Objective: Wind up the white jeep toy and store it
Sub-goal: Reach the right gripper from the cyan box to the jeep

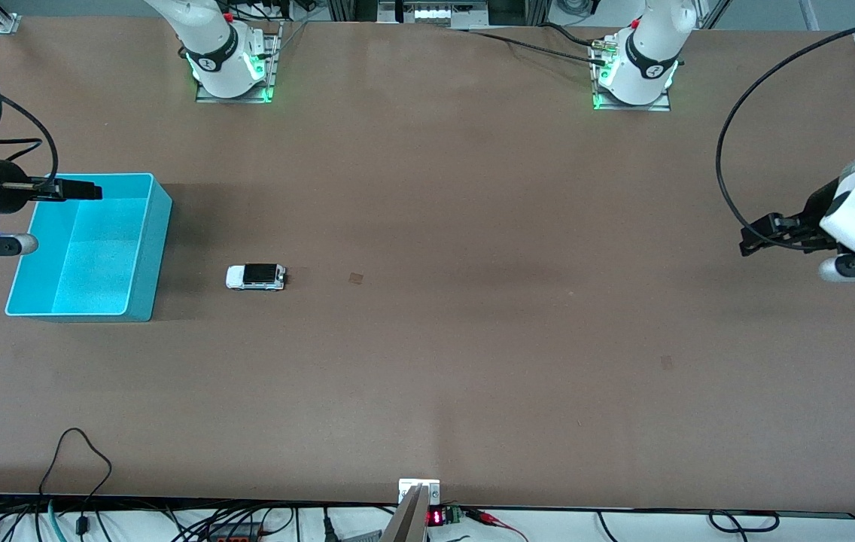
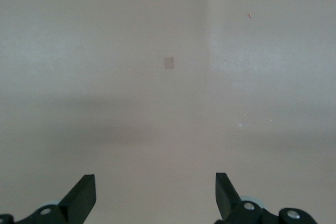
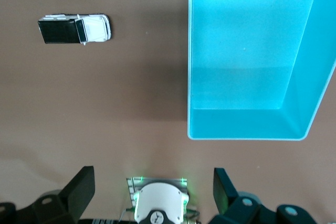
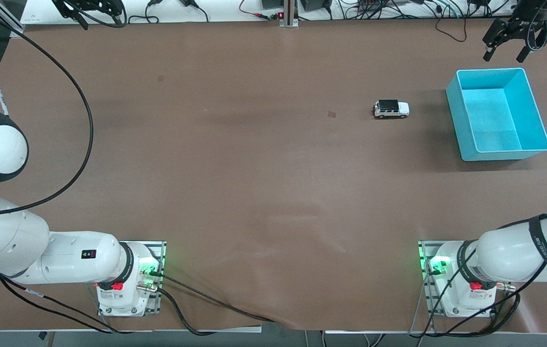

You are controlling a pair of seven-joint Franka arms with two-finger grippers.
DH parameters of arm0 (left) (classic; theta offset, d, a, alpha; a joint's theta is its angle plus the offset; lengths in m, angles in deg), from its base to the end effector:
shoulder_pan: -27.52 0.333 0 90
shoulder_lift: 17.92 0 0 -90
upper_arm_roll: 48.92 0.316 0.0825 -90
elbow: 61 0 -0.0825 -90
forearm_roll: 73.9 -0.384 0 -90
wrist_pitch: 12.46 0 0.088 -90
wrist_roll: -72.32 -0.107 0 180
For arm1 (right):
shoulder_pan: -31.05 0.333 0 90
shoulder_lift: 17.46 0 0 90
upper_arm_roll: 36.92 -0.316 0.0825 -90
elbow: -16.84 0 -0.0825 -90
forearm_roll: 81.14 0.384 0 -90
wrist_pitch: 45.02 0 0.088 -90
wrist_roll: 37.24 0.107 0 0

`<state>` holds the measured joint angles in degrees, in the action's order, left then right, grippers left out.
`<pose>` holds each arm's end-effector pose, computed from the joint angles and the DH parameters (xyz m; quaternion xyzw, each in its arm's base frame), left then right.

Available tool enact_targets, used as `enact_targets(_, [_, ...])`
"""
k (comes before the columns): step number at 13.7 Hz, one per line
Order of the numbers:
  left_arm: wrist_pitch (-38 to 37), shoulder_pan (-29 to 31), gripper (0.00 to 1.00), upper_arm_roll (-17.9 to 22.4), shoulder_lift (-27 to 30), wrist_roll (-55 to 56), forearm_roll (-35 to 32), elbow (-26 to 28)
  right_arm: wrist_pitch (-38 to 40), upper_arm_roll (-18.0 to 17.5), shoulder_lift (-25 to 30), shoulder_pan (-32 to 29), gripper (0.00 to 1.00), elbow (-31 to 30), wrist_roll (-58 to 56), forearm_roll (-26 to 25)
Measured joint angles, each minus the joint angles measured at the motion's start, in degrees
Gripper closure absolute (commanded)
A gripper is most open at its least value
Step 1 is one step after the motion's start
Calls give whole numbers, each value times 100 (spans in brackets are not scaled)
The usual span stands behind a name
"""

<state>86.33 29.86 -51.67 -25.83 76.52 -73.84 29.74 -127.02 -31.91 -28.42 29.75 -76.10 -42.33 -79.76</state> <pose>0.6055 -0.0027 0.5518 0.9994 0.0334 0.0011 0.0039 0.5725 -0.0570 0.4837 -0.9818 0.0119 0.1883 0.0225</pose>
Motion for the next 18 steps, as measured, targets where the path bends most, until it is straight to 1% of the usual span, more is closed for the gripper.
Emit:
enact_targets(2, [-29,4,0,6,100,-158,0,-1,-548,0,427,0,0,-714,103,0])
enact_targets(4, [-75,4,0,6,136,-253,1,0,-1019,-5,823,5,0,-1346,461,0])
enact_targets(6, [-166,4,0,7,163,-225,2,0,-1484,-55,1101,10,0,-1863,1213,0])
enact_targets(8, [-248,5,0,7,204,-194,2,6,-1803,-213,1223,23,0,-2197,2242,0])
enact_targets(10, [-271,5,0,10,274,-139,2,65,-2069,-319,1205,178,0,-2363,3412,0])
enact_targets(13, [-233,5,0,5,396,-125,2,241,-2614,-352,1002,605,0,-2458,5251,12])
enact_targets(15, [-216,2,0,-9,410,-125,3,254,-3208,-357,680,900,0,-2495,6573,16])
enact_targets(18, [-152,1,0,-18,409,-119,8,244,-3947,-360,115,1147,0,-2503,8039,18])
